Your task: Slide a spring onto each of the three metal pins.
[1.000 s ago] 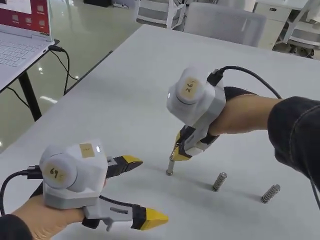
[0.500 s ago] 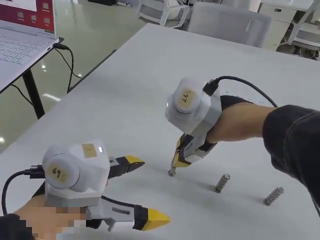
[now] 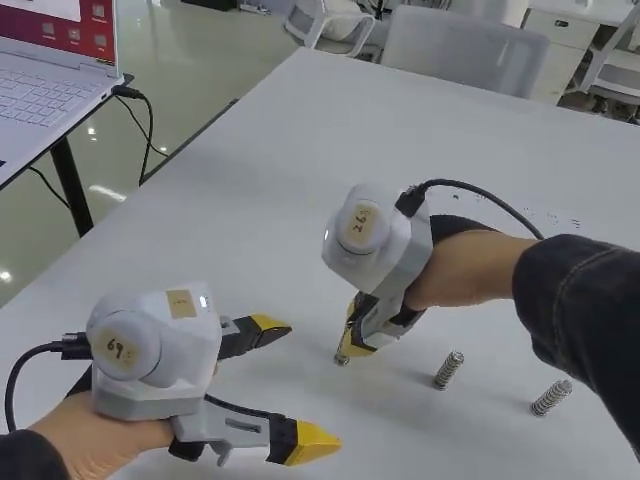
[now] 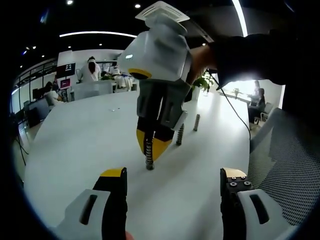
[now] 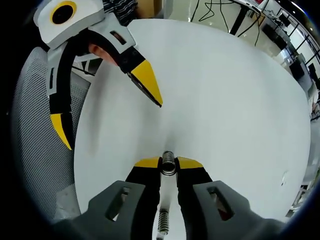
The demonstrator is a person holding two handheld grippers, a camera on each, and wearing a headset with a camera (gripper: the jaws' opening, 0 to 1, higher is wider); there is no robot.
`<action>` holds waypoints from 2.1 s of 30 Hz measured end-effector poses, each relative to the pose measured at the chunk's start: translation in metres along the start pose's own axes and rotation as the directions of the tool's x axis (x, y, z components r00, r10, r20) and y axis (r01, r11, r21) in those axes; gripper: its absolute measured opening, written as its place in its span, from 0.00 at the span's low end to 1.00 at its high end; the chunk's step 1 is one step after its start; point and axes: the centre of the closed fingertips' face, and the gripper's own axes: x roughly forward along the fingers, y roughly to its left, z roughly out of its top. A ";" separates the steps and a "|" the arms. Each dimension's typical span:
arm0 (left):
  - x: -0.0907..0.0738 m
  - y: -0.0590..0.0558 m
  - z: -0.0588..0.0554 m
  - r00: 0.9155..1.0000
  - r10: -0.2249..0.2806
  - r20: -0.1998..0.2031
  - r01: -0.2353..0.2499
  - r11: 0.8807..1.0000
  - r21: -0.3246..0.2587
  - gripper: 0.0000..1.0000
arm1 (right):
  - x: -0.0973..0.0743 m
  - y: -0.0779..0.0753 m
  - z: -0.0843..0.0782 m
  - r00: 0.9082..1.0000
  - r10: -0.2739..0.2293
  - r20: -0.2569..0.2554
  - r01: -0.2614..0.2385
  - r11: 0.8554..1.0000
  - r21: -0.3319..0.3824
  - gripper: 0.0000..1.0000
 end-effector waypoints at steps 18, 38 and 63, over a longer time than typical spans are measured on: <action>0.000 -0.001 -0.001 1.000 0.003 0.001 -0.003 1.000 -0.006 0.74 | 0.010 0.006 -0.004 1.000 0.003 -0.011 -0.003 1.000 0.003 0.13; 0.001 -0.001 -0.001 1.000 0.003 -0.001 -0.003 1.000 -0.005 0.75 | 0.007 0.003 -0.009 1.000 -0.005 0.023 0.004 1.000 0.027 0.26; 0.003 -0.003 0.003 1.000 -0.008 -0.007 0.008 1.000 0.015 0.75 | -0.011 0.001 -0.035 0.995 -0.057 0.087 0.045 0.990 0.131 0.56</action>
